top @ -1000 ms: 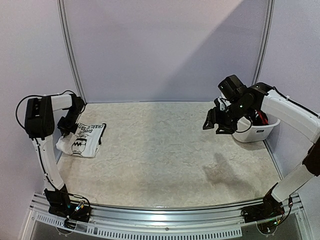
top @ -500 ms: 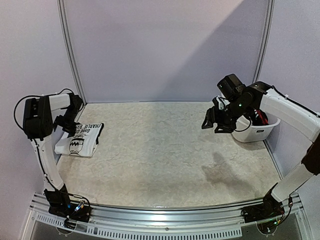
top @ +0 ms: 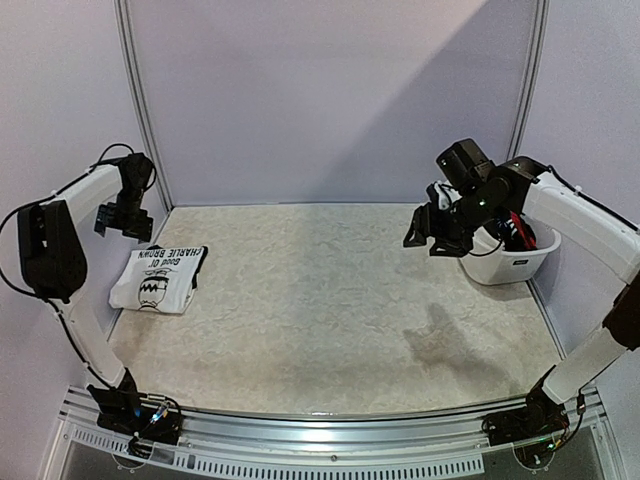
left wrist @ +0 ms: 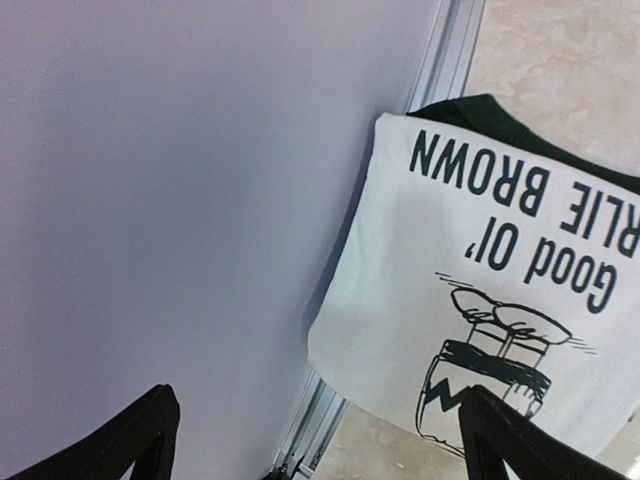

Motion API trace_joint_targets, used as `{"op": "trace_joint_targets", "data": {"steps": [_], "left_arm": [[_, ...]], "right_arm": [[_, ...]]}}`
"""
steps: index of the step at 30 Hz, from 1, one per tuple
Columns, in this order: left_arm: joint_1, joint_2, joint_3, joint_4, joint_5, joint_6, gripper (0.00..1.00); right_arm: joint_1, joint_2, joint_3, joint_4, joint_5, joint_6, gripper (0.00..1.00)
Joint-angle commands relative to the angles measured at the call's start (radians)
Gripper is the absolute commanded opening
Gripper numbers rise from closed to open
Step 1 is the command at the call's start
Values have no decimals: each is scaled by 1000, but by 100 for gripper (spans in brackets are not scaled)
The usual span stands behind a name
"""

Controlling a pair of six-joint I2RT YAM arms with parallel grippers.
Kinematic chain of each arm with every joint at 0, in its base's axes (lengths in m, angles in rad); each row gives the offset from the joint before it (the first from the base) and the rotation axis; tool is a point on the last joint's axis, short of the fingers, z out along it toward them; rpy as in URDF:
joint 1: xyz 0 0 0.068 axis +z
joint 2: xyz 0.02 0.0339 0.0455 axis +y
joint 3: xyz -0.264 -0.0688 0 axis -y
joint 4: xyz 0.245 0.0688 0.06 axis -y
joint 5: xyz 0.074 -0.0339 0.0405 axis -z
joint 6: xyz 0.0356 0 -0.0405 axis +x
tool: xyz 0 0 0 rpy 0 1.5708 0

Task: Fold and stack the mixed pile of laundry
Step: Pick up the crumpled shirt from the bin.

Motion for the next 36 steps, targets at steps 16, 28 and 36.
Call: {"op": "trace_joint_targets", "data": {"steps": [16, 28, 36], "left_arm": [[-20, -391, -18, -22, 291, -68, 100], [50, -521, -250, 127, 666, -171, 100], [-88, -524, -268, 105, 851, -132, 88]], "right_arm": [[1, 0, 260, -16, 232, -39, 85], [-19, -62, 268, -18, 420, -29, 99], [-151, -36, 253, -41, 356, -15, 99]]}}
